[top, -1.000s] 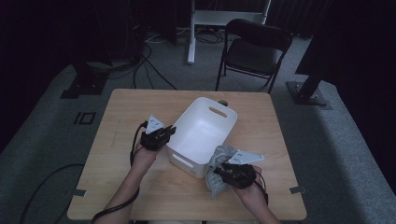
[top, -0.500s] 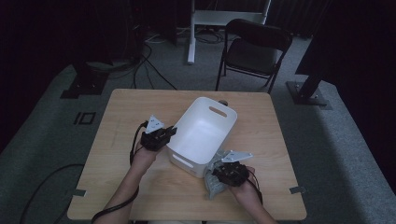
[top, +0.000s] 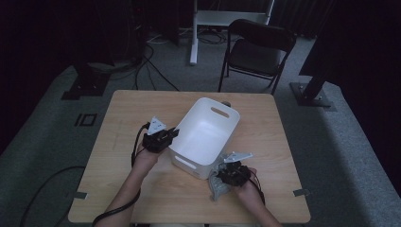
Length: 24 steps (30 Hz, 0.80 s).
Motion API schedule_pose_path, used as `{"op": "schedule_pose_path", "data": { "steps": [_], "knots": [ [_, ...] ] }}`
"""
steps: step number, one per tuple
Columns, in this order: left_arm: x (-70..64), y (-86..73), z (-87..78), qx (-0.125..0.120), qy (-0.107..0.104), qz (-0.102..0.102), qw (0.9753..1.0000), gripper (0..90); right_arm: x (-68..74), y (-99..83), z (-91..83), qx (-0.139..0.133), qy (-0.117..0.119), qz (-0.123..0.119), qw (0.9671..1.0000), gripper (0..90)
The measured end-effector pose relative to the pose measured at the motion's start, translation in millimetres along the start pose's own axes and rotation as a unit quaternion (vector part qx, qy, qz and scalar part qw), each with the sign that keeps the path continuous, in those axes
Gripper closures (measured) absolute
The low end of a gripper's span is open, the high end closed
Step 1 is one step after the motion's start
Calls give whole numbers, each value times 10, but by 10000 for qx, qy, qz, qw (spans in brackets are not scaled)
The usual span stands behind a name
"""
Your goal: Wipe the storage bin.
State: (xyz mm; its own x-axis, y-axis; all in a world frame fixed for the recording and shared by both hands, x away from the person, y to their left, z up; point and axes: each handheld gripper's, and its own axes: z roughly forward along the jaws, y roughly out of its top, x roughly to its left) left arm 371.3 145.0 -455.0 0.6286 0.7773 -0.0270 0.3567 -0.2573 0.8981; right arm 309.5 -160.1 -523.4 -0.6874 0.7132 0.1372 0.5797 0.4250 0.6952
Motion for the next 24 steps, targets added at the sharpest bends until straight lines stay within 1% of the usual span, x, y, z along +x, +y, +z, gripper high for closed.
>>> {"op": "schedule_pose_path", "data": {
  "steps": [2,5,7,8,10,12,14,17,18,20,21,22,24],
  "knots": [
    [7,-4,0,-16,9,-6,10000,817,-31,7,-2,35,83,31,10000,748],
    [26,-5,2,-24,51,-74,10000,819,-46,19,-42,-11,88,50,9999,755],
    [16,-1,5,-21,46,-31,10000,820,-64,41,-115,-169,-34,35,9998,754],
    [11,1,5,-18,47,-9,10000,822,-81,62,-171,-262,-66,72,9996,754],
    [10,3,5,-17,30,16,10000,832,-118,111,-318,-542,-116,144,9984,753],
    [10,5,4,-11,25,24,10000,840,-135,161,-468,-775,-161,155,9967,753],
    [12,4,4,-12,14,5,10000,842,-131,203,-590,-969,-167,139,9951,753],
    [9,6,5,-7,23,-9,10000,843,-101,263,-700,-1167,-122,114,9930,752],
    [9,6,7,-13,17,-12,10000,843,-88,287,-716,-1195,-102,99,9927,751],
    [16,6,6,-9,8,-7,10000,846,-60,333,-713,-1226,-150,21,9923,750],
    [14,5,5,-18,-46,28,10000,844,-54,350,-697,-1227,-178,19,9923,750],
    [8,7,5,-8,-54,82,10000,843,-55,362,-672,-1220,-178,32,9924,750],
    [16,7,5,-5,-132,96,9999,841,-45,381,-623,-1193,-225,-2,9926,750]
  ]
}}
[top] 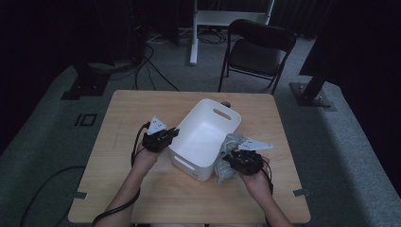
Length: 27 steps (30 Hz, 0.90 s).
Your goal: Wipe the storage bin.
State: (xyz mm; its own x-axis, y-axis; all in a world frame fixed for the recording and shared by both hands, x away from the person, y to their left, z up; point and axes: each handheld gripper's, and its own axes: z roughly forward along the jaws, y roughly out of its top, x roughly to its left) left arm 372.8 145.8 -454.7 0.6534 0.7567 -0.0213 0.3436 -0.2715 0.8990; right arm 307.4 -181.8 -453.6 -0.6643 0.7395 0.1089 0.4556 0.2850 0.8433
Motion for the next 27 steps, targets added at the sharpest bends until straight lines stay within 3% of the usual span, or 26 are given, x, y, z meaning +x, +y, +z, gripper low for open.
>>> {"op": "schedule_pose_path", "data": {
  "steps": [3,8,15,23,27],
  "knots": [
    [-8,1,-3,8,20,77,10000,839,20,14,44,66,-146,-133,9998,751],
    [-6,-1,-3,0,0,44,10000,837,-13,-40,104,168,-186,-100,9996,752],
    [-11,-1,-11,24,-12,167,9999,838,-82,-126,215,339,-179,50,9993,752],
    [-11,-2,-11,21,4,99,9999,832,-163,-200,313,498,-201,181,9984,752],
    [-10,-1,-9,17,13,73,10000,831,-233,-285,427,702,-242,296,9968,752]
  ]
}}
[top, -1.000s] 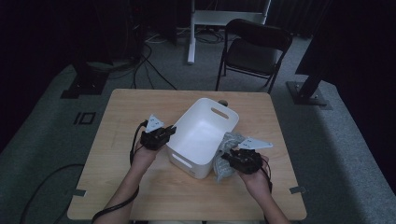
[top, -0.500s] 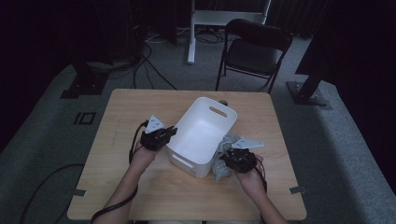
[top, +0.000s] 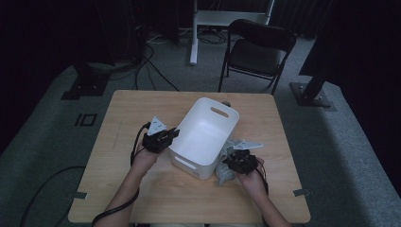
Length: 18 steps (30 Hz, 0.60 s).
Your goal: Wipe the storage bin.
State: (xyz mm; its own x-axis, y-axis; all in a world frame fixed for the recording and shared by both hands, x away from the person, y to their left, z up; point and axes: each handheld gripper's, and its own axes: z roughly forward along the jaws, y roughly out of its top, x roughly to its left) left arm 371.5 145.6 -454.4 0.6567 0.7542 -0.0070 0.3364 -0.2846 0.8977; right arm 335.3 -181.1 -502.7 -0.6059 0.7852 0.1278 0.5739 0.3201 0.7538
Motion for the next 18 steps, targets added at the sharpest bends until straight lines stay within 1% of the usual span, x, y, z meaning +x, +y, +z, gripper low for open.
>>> {"op": "schedule_pose_path", "data": {
  "steps": [2,3,4,5,7,9,11,12,14,15,17,18],
  "knots": [
    [2,-1,0,-13,1,-17,10000,831,-29,-48,92,187,-51,3,9998,752],
    [6,-2,0,-16,-10,-41,10000,827,-51,-82,158,322,-46,33,9995,752],
    [14,-4,-2,-23,-21,-61,10000,824,-71,-100,193,372,-30,48,9993,752],
    [19,-4,-4,-22,-18,-80,10000,823,-98,-107,206,376,36,137,9992,752],
    [20,-3,-4,-21,-16,-74,10000,823,-103,-97,203,416,57,135,9990,751],
    [7,5,0,11,67,-66,10000,825,-91,-71,184,459,20,63,9989,751],
    [2,7,2,16,110,-46,9999,828,-90,-38,113,370,74,88,9992,751],
    [-1,6,5,10,131,-73,9999,828,-84,-12,57,268,89,66,9996,751],
    [-13,12,9,41,198,-43,9998,830,-62,58,-83,4,126,35,9999,751],
    [-16,16,10,59,214,-51,9997,831,-54,95,-162,-170,161,31,9997,752],
    [-14,15,9,59,180,-53,9998,831,-37,171,-307,-480,209,36,9986,751],
    [-10,13,9,52,143,-82,9998,831,-27,208,-358,-571,219,22,9981,751]
  ]
}}
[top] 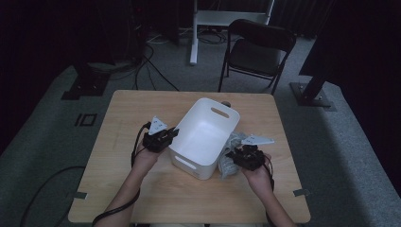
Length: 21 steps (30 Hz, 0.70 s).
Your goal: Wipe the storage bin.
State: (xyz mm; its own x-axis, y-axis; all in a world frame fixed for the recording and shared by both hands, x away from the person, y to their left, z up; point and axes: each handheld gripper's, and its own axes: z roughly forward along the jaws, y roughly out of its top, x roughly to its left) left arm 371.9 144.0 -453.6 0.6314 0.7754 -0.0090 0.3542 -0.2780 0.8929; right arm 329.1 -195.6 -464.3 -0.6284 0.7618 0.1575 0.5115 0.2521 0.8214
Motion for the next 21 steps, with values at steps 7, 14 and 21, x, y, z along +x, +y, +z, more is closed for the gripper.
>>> {"op": "schedule_pose_path", "data": {
  "steps": [7,14,21],
  "knots": [
    [26,0,-4,7,-226,97,9997,822,-9,52,80,26,-173,-56,9998,753],
    [20,-1,-2,-6,-214,85,9997,819,-84,-91,256,332,-292,119,9989,755],
    [11,-2,-1,-11,-187,103,9998,819,-168,-176,390,599,-316,220,9975,755]
  ]
}}
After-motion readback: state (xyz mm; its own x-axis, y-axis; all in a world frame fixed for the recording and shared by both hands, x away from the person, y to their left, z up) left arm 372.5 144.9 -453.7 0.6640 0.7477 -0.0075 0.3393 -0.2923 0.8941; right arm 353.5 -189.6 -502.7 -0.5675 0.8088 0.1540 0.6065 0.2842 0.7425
